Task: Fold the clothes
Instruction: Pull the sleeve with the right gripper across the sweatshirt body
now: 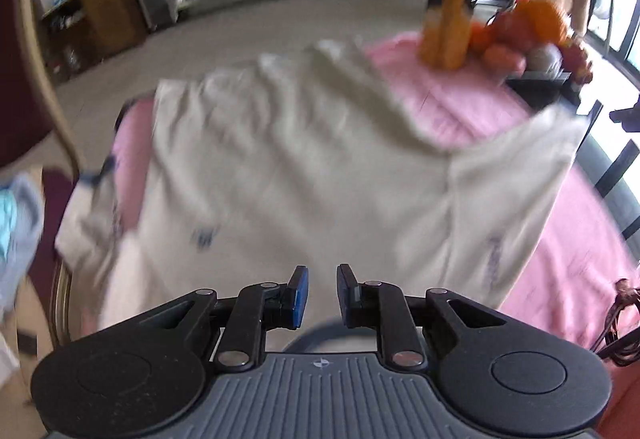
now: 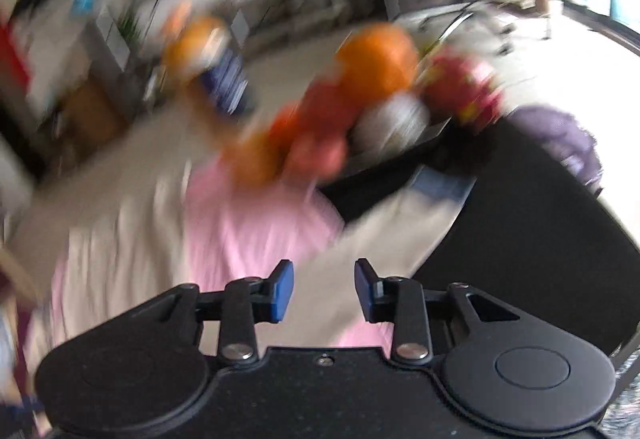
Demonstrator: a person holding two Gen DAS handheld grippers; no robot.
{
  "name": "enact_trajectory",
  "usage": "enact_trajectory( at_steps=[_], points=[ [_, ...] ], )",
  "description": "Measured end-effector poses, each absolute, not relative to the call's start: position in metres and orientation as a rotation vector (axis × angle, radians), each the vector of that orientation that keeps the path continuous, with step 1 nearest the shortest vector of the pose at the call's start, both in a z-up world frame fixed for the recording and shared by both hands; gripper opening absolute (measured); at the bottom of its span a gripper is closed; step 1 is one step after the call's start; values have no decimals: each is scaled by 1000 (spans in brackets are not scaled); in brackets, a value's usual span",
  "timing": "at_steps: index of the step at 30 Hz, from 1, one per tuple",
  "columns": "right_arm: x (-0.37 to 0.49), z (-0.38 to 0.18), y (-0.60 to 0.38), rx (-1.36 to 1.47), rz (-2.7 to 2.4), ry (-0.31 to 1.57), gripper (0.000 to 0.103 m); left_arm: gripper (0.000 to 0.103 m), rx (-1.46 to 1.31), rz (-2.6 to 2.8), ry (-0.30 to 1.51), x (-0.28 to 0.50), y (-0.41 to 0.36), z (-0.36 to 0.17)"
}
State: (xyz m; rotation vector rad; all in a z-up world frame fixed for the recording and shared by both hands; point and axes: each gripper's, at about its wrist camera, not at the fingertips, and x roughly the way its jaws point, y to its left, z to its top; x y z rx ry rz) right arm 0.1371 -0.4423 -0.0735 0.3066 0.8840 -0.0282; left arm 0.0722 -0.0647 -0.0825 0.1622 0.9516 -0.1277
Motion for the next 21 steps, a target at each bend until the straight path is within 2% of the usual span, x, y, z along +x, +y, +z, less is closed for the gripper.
enact_trajectory(
  at_steps=[2,4,10,13,17,21],
  points=[
    [135,-96,-405,243,33,967,29,18,159,-96,951,74,-55,-99],
    [135,-117,-367,198,106,1049,18,18,147,-73,949,78,-46,-115],
    [129,-158,-266,76,294,1190,17,18,102,-25,972,90,-13,-144],
    [119,-170,-237,-37,331,1190,17,17,52,-19,1016,91,4,-160],
    [105,-170,-227,-136,288,1198,17,21,55,-31,1046,84,11,-167],
    [92,-155,-240,-166,194,1226,17,19,28,-71,1111,72,15,-156]
  ],
)
